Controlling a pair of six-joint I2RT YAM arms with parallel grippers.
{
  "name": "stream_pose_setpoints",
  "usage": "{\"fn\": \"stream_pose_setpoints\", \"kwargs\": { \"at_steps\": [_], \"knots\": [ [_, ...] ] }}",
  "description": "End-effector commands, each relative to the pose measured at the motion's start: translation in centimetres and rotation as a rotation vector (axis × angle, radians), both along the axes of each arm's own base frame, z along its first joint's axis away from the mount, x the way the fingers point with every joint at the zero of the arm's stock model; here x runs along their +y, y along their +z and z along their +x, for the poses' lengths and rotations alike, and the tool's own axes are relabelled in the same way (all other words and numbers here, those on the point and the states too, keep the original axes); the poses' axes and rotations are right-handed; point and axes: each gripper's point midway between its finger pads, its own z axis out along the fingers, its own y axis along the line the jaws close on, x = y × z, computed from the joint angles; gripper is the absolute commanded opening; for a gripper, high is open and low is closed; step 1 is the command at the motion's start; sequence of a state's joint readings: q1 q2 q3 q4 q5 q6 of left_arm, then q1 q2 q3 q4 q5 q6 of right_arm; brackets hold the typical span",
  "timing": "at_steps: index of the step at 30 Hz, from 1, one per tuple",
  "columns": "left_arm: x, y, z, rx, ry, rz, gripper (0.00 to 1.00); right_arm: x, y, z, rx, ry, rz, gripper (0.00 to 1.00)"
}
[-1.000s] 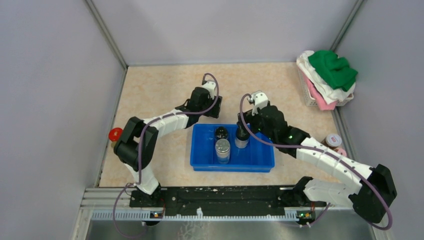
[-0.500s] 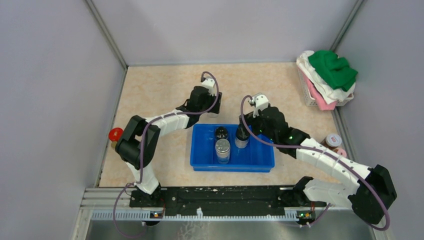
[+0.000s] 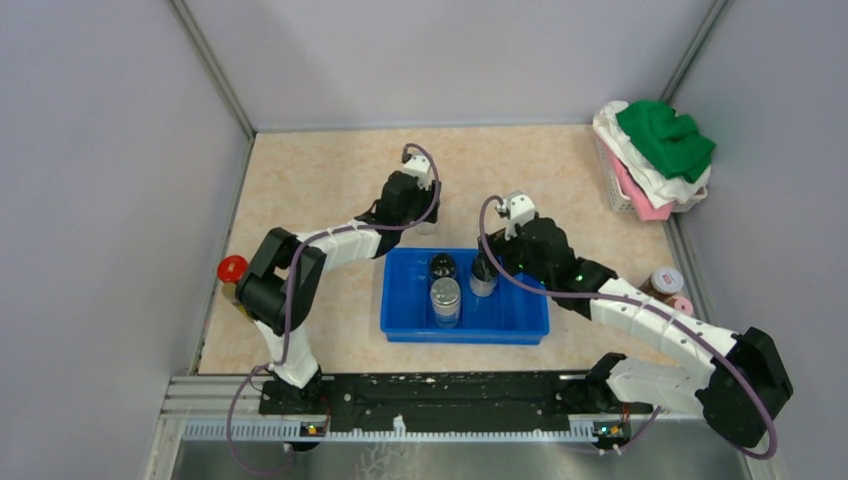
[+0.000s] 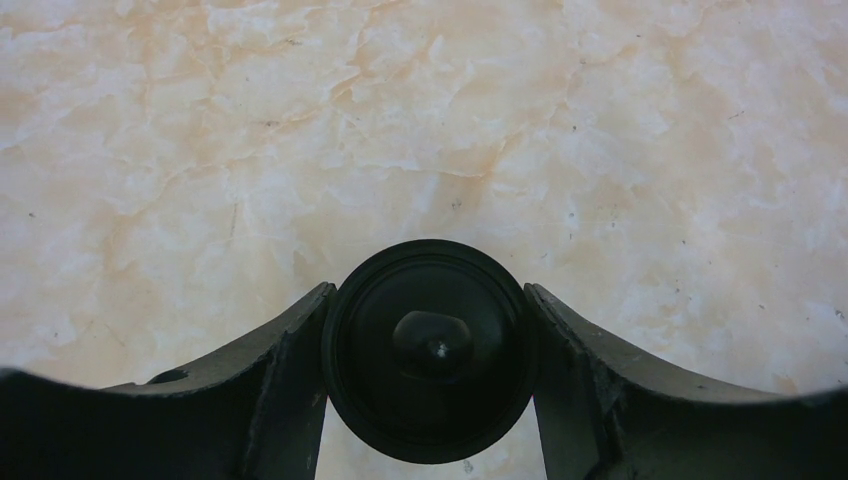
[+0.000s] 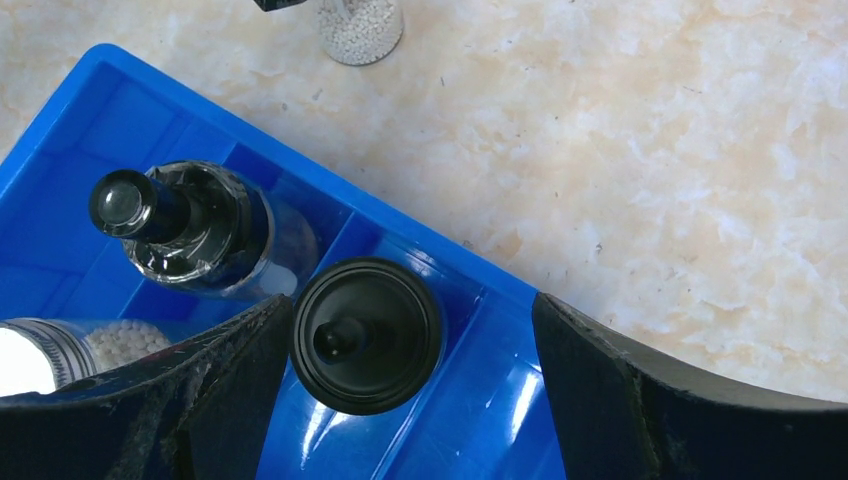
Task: Organize the condiment bottles
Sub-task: Pick up the bottle from the center of the board, then place the bottle in the storage box.
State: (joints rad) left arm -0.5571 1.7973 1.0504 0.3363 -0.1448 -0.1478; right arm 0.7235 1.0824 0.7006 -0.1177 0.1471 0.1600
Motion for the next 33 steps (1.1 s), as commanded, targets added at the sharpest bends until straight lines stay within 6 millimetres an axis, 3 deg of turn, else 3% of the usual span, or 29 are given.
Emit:
{"fn": "stream_pose_setpoints", "kwargs": {
  "at_steps": [1,5,8,14,19,22,25,29,33],
  "knots": [
    [0.4,2.1,0.3,-0.036,0.025,-0.006,0.47,0.3,0.9,0.2,-0.019,-0.003,0.046,0.87],
    [0.5,6.8,-0.3,-0.08,-0.006,-0.008,0.45,-0.4,1.8,0.1,-0.037,-0.031,0.058,0.87],
    [0.2,12.6,-1.6,-0.153,-0.072,-0.047,0.44,-1.1,3.0,-0.1,-0.055,-0.065,0.073,0.87],
    [-0.8,23.5,-7.2,-0.266,-0.237,-0.152,0.43,-2.4,5.6,-0.8,-0.097,-0.106,0.129,0.87],
    [-3.0,28.5,-12.8,-0.251,-0.386,-0.187,0.43,-4.2,7.1,-0.9,-0.114,-0.178,0.109,0.88],
    [-4.8,28.4,-16.2,-0.201,-0.437,-0.173,0.43,-5.7,8.1,-1.1,-0.122,-0.239,0.088,0.88],
    [-5.9,26.9,-18.9,-0.152,-0.42,-0.162,0.44,-7.4,9.8,-1.3,-0.145,-0.309,0.096,0.88],
    [-8.3,22.6,-22.8,-0.07,-0.43,-0.109,0.43,-10.1,12.1,-1.7,-0.178,-0.425,0.117,0.89],
    [-10.6,18.5,-25.2,-0.009,-0.433,-0.042,0.43,-12.8,13.3,-2.0,-0.193,-0.529,0.087,0.92]
  ]
}}
